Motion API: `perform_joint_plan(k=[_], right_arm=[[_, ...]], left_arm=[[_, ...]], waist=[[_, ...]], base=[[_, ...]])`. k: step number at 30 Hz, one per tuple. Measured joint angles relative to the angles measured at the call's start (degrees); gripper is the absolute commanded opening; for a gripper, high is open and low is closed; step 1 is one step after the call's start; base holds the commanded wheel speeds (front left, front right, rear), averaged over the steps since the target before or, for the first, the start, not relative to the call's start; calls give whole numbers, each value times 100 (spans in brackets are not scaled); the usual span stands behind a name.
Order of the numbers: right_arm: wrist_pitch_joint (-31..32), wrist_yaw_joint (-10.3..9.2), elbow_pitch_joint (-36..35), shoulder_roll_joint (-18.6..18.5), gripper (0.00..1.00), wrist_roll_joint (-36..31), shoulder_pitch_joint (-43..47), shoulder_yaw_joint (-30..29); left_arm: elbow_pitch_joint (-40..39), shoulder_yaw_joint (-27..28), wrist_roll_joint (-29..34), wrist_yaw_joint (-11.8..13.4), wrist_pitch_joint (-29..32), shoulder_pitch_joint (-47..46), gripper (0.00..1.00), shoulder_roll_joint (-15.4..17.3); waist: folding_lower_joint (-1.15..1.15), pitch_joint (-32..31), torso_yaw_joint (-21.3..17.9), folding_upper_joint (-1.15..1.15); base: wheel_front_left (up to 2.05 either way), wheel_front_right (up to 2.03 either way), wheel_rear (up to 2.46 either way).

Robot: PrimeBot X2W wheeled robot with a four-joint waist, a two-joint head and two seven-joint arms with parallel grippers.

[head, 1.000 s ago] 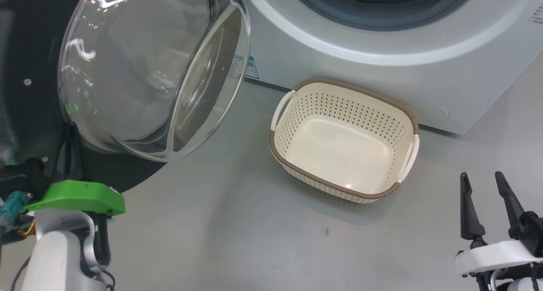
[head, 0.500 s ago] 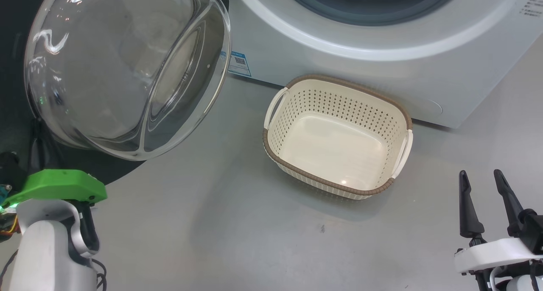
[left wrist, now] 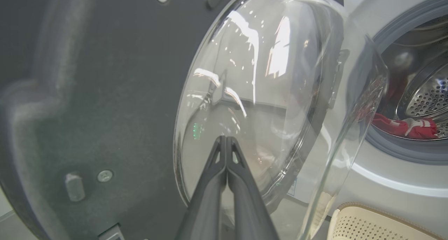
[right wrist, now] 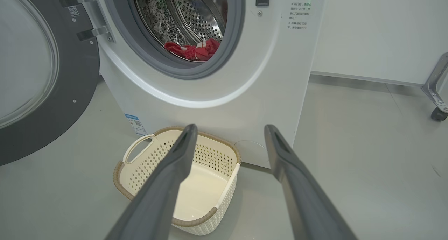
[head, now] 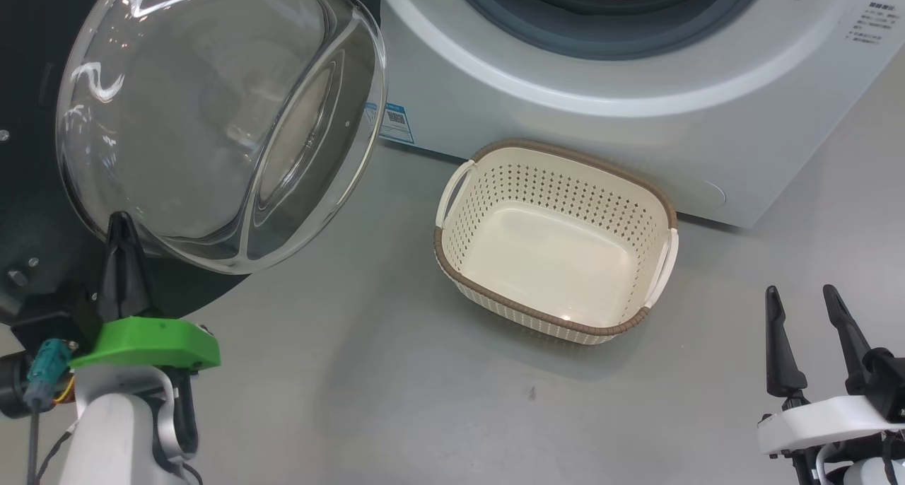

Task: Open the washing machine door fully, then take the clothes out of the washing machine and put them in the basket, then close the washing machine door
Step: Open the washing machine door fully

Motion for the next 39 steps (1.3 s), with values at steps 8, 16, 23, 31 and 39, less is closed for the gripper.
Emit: perform_joint_plan(k=[8, 16, 23, 31, 39], right_arm=[[0, -1, 1, -25, 100, 0, 1, -33], [-1, 2, 66, -5, 100, -1, -2, 33], [-1, 11, 105, 91, 100, -1, -87, 121], [-1, 103, 179, 112, 100, -56, -226, 255], [-2, 154, 288, 160, 100, -56, -322, 350]], left_arm=[[-352, -439, 94, -7, -58, 333, 0, -15], [-689, -993, 141, -299, -74, 701, 0, -16], [-793, -1432, 158, -476, 63, 811, 0, -16], [-764, -1439, 141, -480, 188, 890, 33, -7], [-659, -1349, 162, -348, 280, 889, 100, -2]], waist=[[0, -39, 1, 0], [0, -106, -179, 0], [0, -147, -482, 0], [0, -184, -995, 0], [0, -212, -1594, 0]], base=[[0, 0, 0], [0, 0, 0], [0, 0, 0], [0, 0, 0], [0, 0, 0]])
